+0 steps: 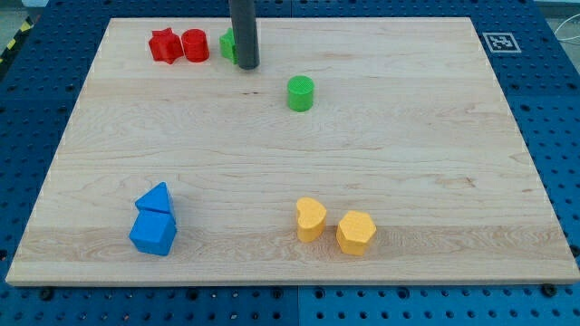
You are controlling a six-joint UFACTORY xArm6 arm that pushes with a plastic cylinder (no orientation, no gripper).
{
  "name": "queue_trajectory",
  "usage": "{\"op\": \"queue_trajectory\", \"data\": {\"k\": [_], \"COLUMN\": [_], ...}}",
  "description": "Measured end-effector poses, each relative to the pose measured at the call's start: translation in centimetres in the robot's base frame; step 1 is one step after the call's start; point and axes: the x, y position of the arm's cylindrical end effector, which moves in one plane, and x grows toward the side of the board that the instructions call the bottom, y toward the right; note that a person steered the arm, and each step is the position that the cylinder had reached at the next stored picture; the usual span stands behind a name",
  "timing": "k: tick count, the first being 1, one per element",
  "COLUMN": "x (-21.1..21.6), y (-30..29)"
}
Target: Move the green circle slightly right and up
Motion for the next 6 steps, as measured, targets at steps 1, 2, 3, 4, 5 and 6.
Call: {"op": "queue_trajectory", "data": {"k": [1, 2, 3, 4, 5, 6], "x": [4.1, 7.4, 8.2, 7.1, 6.8, 5.1], "y": [1.7, 3.9, 7.9, 9.9, 12.8, 12.3]}}
